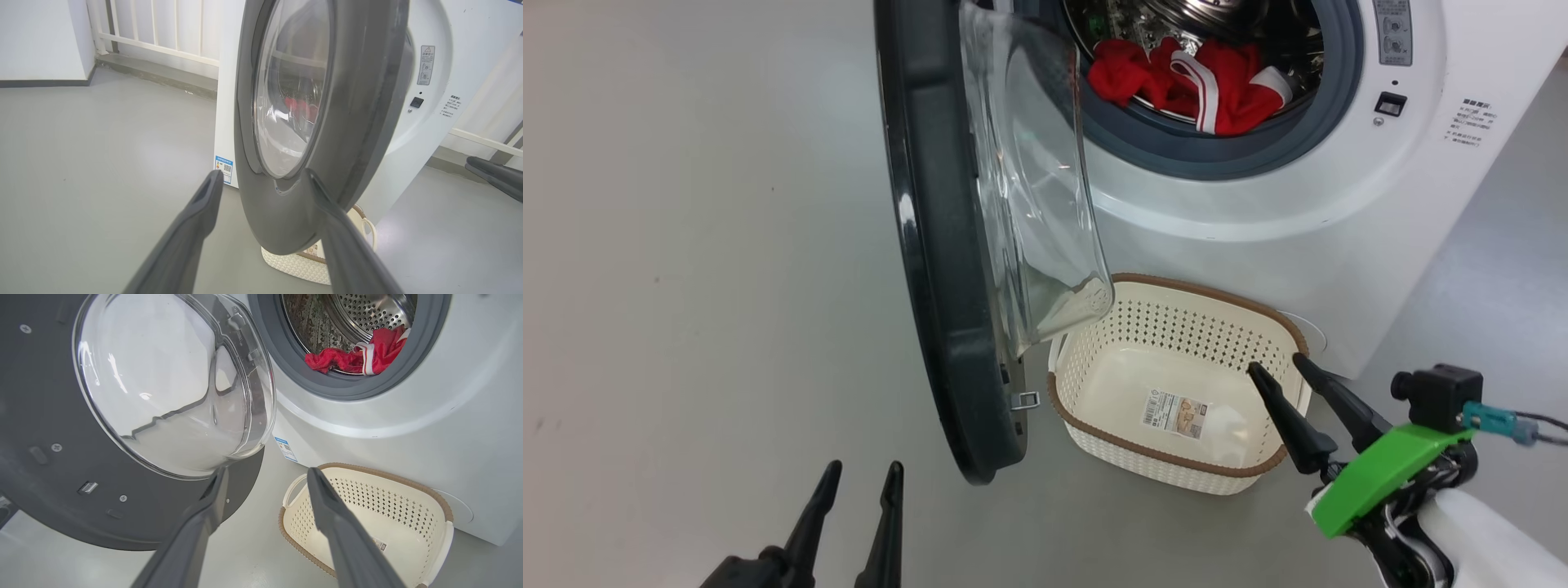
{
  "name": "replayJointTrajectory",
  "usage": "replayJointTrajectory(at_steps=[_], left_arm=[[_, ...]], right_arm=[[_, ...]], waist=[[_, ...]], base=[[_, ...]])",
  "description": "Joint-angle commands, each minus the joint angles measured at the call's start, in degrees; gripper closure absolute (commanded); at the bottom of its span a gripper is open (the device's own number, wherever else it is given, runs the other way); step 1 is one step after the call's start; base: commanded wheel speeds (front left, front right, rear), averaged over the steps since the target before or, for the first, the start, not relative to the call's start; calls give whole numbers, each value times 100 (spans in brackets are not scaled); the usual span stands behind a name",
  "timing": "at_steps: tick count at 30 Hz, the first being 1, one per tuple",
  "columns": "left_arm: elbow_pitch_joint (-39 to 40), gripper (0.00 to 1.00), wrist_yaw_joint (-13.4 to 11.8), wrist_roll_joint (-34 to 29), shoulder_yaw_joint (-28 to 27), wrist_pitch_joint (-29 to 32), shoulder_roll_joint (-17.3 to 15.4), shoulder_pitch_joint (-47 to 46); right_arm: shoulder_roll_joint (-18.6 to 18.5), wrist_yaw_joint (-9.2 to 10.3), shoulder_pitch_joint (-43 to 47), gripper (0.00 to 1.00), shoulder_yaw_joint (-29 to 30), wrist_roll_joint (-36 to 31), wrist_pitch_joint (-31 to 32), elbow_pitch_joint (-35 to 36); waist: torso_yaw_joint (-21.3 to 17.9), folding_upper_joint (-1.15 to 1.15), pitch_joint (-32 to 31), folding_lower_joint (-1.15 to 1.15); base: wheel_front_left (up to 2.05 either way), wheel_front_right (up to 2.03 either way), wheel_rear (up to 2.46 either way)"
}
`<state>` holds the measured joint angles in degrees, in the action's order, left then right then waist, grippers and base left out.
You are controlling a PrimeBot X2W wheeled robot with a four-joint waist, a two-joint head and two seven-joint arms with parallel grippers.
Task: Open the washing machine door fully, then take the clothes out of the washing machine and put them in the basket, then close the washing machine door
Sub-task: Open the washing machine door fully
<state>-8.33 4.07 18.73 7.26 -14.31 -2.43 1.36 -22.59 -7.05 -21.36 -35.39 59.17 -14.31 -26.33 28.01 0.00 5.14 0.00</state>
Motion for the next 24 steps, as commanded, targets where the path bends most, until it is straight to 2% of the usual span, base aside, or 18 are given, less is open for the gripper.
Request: replayJointTrajectory(at_steps=[1, 8, 14, 19, 24], left_arm=[[106, 0, 30, -35, -212, -69, -44, -28], [83, 0, 56, -61, -258, -69, -44, -42], [84, 0, 64, -64, -254, -69, -44, -52], [90, 0, 60, -71, -257, -69, -44, -38], [82, 0, 59, -81, -261, -69, -44, -12]], right_arm=[[-12, -44, 96, 0, 37, -119, -67, 150], [425, -44, 804, 0, 1344, -1620, -68, 677], [835, -44, 1296, 0, 2161, -2666, -68, 1094], [1176, -44, 1689, 0, 2601, -3175, -68, 1234], [1385, -44, 1975, 0, 2719, -3451, -68, 1107]], waist=[[-6, 0, 3, 0], [-25, 0, -5, 0], [6, 0, -26, 0], [27, 0, -50, 0], [3, 0, -77, 0]], base=[[0, 0, 0], [0, 0, 0], [0, 0, 0], [0, 0, 0], [0, 0, 0]])
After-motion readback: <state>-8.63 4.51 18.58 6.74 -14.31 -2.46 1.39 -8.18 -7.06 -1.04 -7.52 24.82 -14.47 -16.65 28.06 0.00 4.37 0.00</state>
